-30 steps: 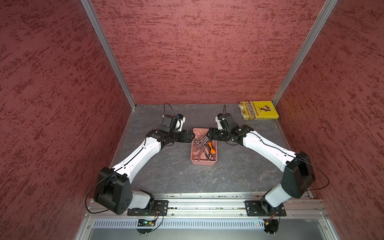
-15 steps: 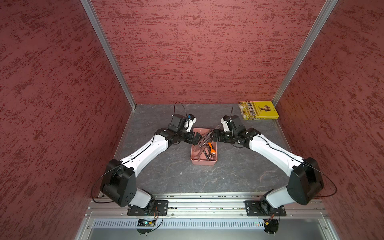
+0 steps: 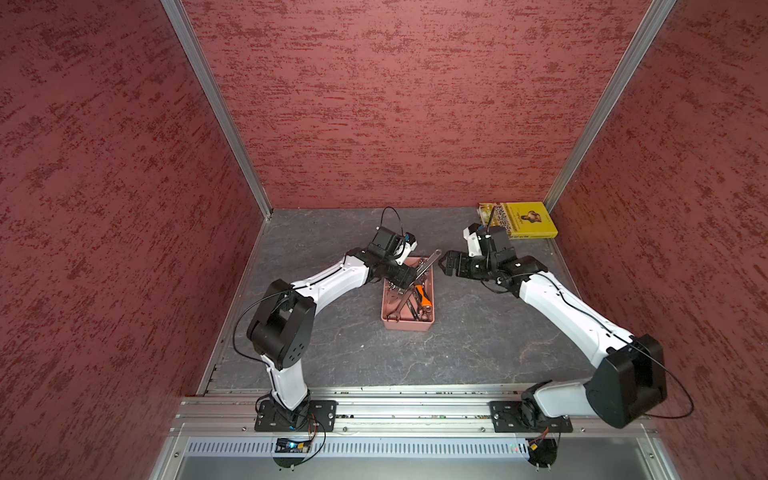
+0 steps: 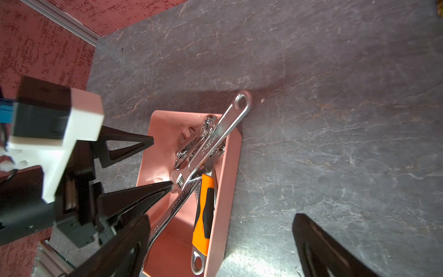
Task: Take out the wrench from the storage box
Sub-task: Move the storage box to the center of the board, then pick up the wrench from the storage box.
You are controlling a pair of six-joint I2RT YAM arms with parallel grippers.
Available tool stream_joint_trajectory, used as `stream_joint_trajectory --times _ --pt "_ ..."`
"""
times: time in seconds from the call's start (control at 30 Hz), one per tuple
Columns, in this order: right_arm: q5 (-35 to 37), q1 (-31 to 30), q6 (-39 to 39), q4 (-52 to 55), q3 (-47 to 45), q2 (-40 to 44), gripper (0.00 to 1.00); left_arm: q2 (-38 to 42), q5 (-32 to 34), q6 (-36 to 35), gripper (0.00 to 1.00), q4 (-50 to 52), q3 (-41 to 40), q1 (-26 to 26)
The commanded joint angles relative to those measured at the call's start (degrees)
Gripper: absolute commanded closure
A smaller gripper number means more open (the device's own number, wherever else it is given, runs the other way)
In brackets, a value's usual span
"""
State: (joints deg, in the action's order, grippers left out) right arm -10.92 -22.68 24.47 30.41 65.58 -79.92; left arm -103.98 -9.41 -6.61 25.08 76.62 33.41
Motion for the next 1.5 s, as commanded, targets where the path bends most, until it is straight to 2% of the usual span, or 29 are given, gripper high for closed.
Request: stream_joint_trajectory --times 0.0,0.4,0.93,1.37,1.47 --pt "-0.16 0.53 -1.35 1.42 -1.17 1.0 0.02 -2.0 2.95 -1.56 0.24 -1.85 2.18 -0.1" --pt "-0.82 1.5 -1.38 0.71 -2.06 1.47 0.02 -8.24 3.92 -4.1 0.45 -1.04 6.51 -0.89" --pt "-1.9 1.8 -0.85 -0.08 -2.47 0.91 0.02 -13.49 2.49 -6.04 0.55 -0.17 8.54 -1.56" --pt "-3.06 1.86 -0.69 -0.7 -1.99 0.28 0.02 -14.96 -2.53 -5.82 0.71 1.36 10.3 -2.31" --pt "-3.05 1.85 -0.6 -0.79 -1.91 0.19 0.02 -14.17 -2.8 -5.3 0.72 1.53 9.8 -2.56"
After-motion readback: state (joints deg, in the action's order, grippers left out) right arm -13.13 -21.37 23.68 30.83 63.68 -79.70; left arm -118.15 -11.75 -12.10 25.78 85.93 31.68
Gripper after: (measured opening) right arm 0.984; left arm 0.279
